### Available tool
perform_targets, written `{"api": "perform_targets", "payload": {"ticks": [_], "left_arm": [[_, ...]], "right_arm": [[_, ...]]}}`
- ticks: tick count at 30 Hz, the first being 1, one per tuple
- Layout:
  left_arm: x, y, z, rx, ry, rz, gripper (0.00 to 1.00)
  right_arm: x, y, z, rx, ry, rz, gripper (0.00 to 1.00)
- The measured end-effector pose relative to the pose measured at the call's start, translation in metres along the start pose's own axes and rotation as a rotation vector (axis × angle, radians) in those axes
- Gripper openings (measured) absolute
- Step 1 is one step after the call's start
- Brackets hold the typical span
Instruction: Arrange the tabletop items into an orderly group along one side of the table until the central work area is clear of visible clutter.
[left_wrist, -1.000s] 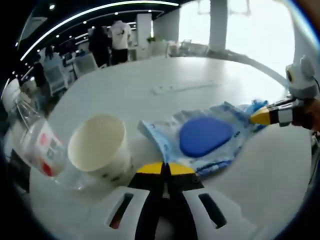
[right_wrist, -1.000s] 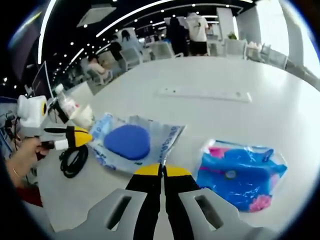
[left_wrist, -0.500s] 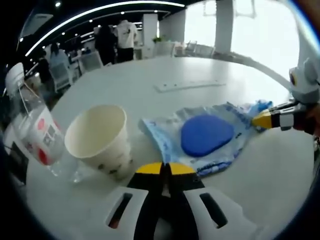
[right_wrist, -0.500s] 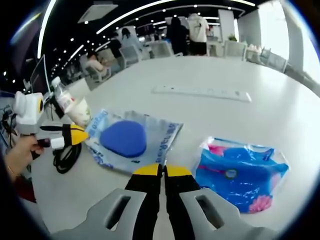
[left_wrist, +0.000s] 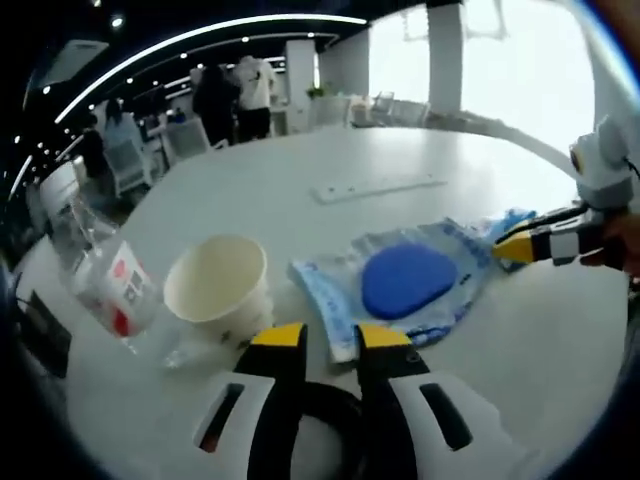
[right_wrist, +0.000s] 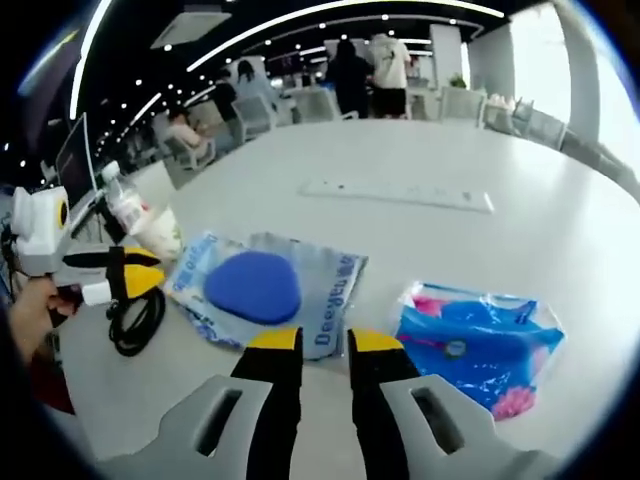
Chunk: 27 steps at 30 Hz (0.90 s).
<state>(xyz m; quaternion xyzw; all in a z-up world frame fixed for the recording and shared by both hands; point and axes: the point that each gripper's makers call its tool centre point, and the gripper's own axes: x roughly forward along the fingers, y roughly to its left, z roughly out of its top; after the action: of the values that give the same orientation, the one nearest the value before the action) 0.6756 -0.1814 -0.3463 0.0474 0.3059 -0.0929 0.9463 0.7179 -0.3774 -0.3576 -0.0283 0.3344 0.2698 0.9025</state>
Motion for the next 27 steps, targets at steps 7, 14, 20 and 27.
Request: {"api": "perform_targets", "payload": {"ticks": [7, 14, 20, 27], "left_arm": [[-0.027, -0.009, 0.014, 0.0, -0.042, -0.027, 0.33], [-0.056, -0.024, 0.018, -0.001, -0.048, -0.083, 0.53], [-0.069, -0.03, 0.017, 0.008, -0.041, -0.098, 0.67], [-0.08, -0.038, 0.015, 0.022, -0.052, -0.114, 0.83]], "right_arm": [[-0.019, 0.003, 0.016, 0.023, -0.071, 0.019, 0.37], [-0.035, -0.005, 0.022, 0.023, -0.121, -0.002, 0.6], [-0.042, -0.017, 0.024, 0.031, -0.16, -0.017, 0.75], [-0.052, -0.035, 0.015, 0.057, -0.166, -0.048, 0.87]]}}
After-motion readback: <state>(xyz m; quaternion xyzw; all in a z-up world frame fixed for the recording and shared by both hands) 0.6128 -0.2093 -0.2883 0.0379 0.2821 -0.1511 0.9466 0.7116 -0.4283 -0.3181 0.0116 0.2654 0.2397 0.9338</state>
